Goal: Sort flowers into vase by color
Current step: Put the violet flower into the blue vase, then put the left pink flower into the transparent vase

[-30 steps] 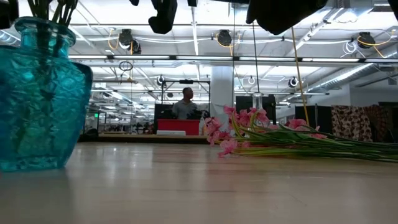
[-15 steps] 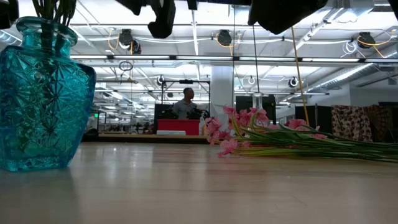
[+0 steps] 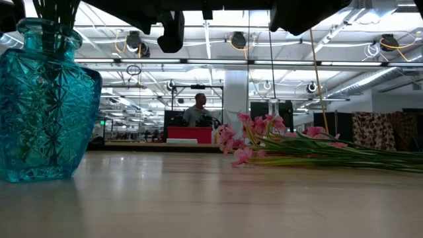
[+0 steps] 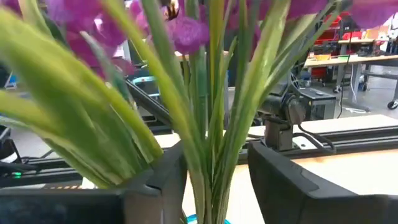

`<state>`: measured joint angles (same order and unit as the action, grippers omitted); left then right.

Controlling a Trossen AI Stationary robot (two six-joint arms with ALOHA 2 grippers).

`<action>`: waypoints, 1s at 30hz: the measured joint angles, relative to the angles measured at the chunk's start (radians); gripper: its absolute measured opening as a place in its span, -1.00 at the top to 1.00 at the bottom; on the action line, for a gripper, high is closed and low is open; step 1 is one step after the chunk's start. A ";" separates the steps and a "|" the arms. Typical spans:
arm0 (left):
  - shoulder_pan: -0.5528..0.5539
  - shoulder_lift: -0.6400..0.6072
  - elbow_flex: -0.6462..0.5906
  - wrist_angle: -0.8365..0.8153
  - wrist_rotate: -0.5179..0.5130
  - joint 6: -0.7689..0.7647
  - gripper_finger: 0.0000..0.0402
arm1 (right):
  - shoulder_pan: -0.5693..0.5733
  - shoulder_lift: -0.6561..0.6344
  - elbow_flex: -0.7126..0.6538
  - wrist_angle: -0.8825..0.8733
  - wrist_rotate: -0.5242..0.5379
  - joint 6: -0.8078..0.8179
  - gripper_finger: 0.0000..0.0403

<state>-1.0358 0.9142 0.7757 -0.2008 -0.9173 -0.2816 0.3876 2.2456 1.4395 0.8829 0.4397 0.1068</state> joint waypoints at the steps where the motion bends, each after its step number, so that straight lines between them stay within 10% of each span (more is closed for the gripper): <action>1: -0.009 0.000 0.000 0.000 0.000 0.002 -0.26 | 0.000 0.000 0.000 -0.002 0.000 0.006 0.19; 30: -0.158 -0.031 0.000 -0.046 0.004 -0.002 -0.26 | 0.014 -0.313 0.000 -0.839 -0.080 0.257 -0.35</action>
<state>-1.1942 0.8837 0.7761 -0.2465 -0.9131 -0.2833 0.4011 1.9324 1.4391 0.0436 0.3592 0.3635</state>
